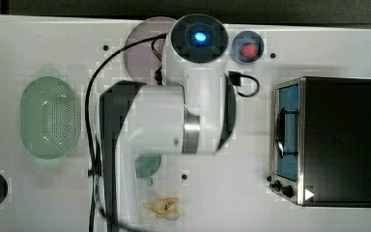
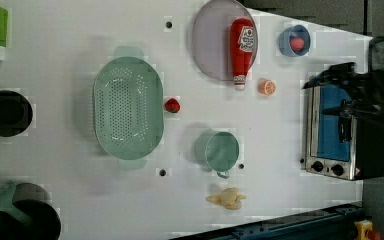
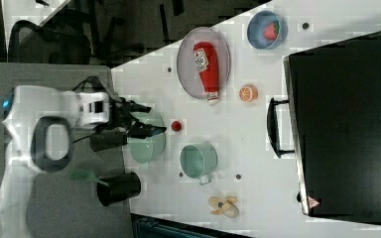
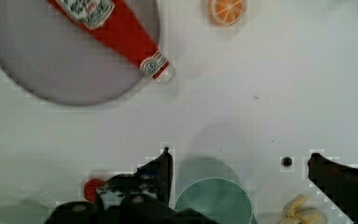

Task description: Pick ketchup from plate and place it on table.

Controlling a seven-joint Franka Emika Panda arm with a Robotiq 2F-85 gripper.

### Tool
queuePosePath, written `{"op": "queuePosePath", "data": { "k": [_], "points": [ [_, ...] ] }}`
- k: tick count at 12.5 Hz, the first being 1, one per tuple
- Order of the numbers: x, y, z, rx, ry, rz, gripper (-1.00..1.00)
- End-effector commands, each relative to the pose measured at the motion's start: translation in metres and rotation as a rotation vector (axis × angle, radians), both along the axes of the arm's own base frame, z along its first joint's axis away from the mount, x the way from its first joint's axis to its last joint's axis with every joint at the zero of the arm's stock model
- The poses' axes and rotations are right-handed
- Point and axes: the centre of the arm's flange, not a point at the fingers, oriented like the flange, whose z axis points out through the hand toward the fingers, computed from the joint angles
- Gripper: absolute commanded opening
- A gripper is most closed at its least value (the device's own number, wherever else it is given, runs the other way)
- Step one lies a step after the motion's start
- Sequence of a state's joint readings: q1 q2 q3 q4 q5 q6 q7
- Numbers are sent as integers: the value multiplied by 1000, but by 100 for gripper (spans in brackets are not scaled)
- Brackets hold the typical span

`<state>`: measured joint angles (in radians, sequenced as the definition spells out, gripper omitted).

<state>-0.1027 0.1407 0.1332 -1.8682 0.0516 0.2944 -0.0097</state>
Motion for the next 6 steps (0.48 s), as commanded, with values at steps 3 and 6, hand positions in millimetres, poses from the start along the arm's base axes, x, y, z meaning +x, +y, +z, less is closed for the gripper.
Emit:
{"op": "queuePosePath", "data": {
  "k": [3, 6],
  "points": [
    [28, 12, -43, 48, -76, 313, 100],
    [54, 11, -91, 86, -106, 525, 100]
  ]
}}
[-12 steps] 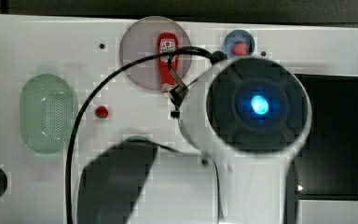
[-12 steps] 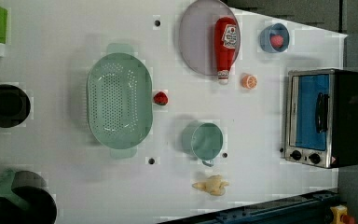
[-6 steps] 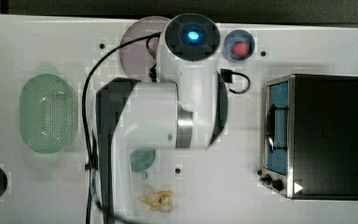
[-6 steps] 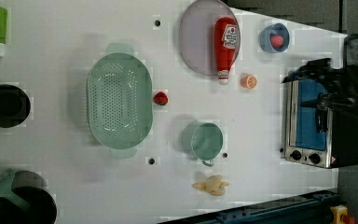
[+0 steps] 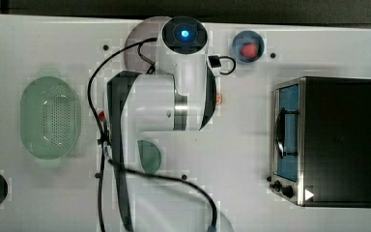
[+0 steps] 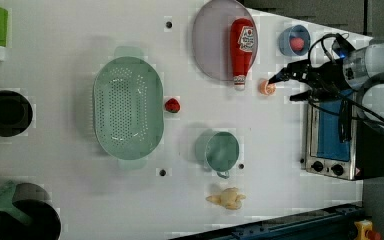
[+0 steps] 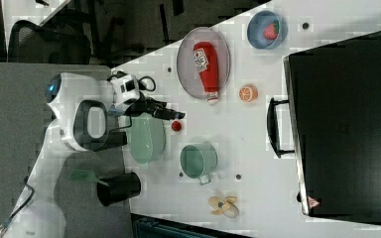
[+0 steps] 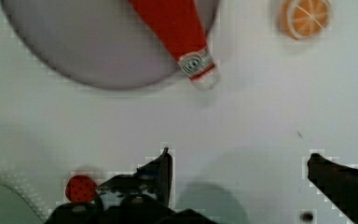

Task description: Pick ketchup from plate and place it on table.

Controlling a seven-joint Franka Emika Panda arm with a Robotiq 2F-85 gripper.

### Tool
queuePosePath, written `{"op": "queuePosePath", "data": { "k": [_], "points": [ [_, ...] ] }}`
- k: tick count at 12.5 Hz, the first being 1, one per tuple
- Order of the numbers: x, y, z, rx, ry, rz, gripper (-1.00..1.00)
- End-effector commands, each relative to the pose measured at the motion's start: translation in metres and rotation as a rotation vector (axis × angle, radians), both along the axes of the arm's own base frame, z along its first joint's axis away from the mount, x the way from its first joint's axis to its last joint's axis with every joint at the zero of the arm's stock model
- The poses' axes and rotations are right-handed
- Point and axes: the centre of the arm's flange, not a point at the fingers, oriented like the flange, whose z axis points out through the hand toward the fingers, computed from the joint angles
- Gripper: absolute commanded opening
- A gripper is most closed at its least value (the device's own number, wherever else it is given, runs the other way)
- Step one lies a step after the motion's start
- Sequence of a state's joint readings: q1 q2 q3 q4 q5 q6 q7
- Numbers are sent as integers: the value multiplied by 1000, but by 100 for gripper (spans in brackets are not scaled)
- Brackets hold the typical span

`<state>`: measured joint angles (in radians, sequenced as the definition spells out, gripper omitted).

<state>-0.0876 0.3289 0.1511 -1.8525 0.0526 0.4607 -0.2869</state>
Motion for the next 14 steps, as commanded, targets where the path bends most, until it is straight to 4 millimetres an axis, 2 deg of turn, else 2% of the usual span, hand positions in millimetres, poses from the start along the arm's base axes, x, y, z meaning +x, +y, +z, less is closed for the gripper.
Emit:
{"op": "queuePosePath", "data": {
  "k": [1, 5, 14],
  "points": [
    [29, -7, -14, 43, -103, 293, 100],
    [50, -5, -67, 69, -113, 375, 100],
    [89, 8, -162, -4, -298, 440, 100]
  ]
}}
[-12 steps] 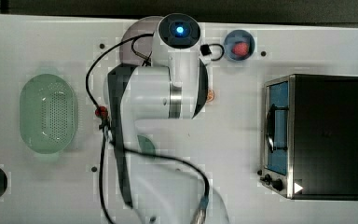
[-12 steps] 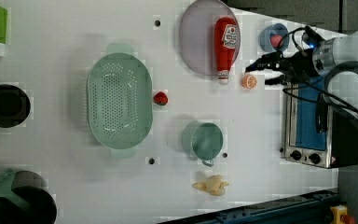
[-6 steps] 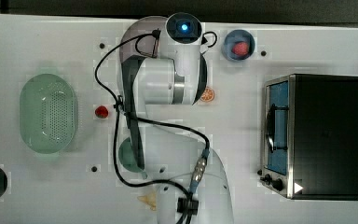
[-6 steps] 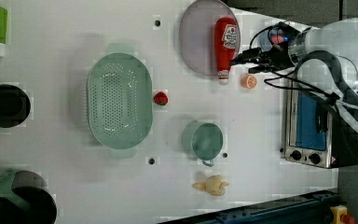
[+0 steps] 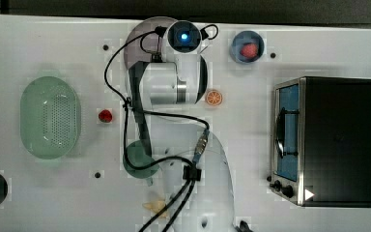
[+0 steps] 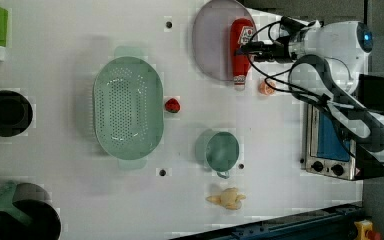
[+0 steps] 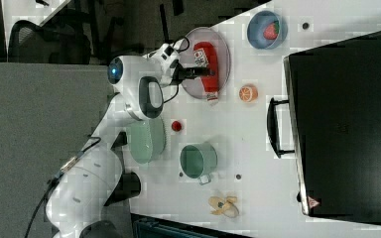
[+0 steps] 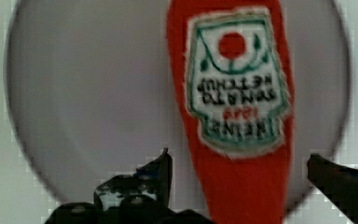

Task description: Pick ketchup from plate and place it on table.

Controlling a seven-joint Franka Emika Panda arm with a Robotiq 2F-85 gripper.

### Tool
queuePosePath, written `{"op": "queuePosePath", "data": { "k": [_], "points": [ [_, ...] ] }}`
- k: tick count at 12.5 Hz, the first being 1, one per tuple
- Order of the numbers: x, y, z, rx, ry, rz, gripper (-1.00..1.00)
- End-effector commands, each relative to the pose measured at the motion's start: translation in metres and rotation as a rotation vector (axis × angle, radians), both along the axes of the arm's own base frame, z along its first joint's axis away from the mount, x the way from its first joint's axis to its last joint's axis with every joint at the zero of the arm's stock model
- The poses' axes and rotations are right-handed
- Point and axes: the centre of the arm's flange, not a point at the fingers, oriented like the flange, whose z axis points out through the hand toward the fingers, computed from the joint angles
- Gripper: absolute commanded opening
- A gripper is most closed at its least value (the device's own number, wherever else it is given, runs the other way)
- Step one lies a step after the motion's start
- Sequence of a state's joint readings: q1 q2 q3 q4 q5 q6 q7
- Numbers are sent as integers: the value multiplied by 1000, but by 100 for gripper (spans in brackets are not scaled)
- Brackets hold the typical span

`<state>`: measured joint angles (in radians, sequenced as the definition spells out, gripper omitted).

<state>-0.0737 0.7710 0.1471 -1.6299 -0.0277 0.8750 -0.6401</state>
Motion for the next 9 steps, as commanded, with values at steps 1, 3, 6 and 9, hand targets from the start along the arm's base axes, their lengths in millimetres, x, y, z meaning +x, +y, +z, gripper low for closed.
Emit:
{"op": "queuePosePath", "data": {
  "k": [1, 3, 6, 9],
  "points": [
    [9, 7, -10, -22, -88, 83, 100],
    [10, 10, -21, -20, -121, 88, 100],
    [9, 10, -28, -23, -119, 90, 91],
    [12, 8, -24, -27, -128, 90, 24]
  ]
}}
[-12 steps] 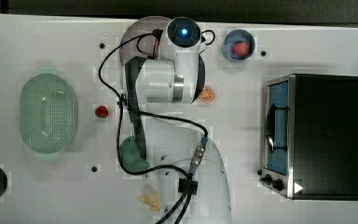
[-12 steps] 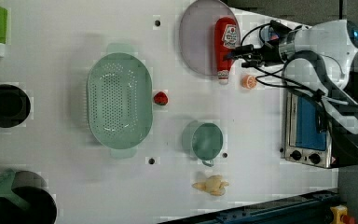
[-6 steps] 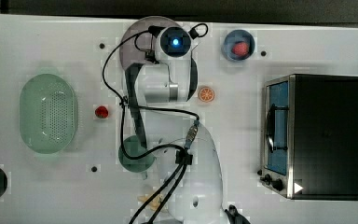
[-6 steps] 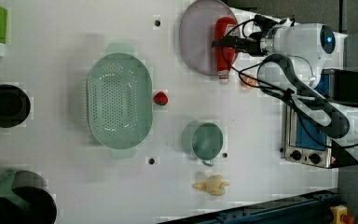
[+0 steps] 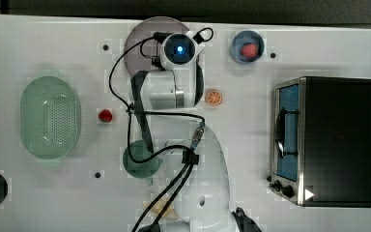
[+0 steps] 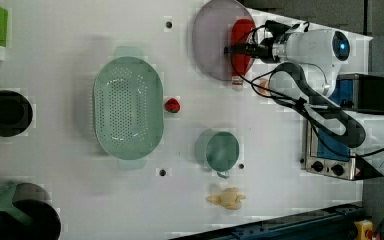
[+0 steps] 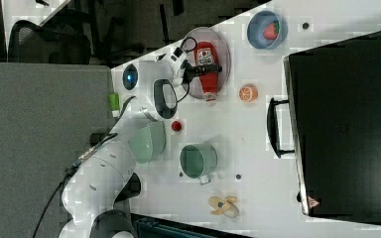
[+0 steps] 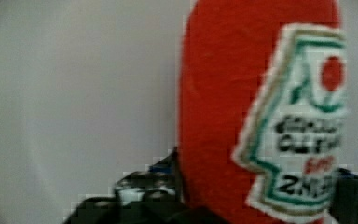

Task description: Pick ketchup from plate and place it on table.

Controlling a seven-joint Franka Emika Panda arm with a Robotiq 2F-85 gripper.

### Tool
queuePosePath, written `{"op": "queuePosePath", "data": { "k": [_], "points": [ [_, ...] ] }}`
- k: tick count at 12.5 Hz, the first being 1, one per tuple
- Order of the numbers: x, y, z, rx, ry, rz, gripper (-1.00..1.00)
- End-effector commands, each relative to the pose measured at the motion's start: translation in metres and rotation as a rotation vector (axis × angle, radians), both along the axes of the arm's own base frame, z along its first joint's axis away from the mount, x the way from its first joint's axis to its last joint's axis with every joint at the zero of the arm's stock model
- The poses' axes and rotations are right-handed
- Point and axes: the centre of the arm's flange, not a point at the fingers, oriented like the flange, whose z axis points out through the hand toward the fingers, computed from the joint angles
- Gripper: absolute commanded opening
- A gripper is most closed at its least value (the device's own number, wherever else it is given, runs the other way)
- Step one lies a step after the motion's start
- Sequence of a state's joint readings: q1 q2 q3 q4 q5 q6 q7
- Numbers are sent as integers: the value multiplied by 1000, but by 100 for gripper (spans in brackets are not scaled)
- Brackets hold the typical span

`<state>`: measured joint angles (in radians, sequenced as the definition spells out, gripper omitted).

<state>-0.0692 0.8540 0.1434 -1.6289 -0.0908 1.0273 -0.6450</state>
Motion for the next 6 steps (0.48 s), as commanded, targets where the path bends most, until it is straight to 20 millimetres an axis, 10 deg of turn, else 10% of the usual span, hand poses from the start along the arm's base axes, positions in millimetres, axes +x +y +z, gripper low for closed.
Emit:
{"op": "queuePosePath", "data": {
  "k": [1, 6],
  "points": [
    [13, 6, 20, 0, -56, 46, 24],
    [37, 7, 77, 10, -134, -7, 24]
  ]
}}
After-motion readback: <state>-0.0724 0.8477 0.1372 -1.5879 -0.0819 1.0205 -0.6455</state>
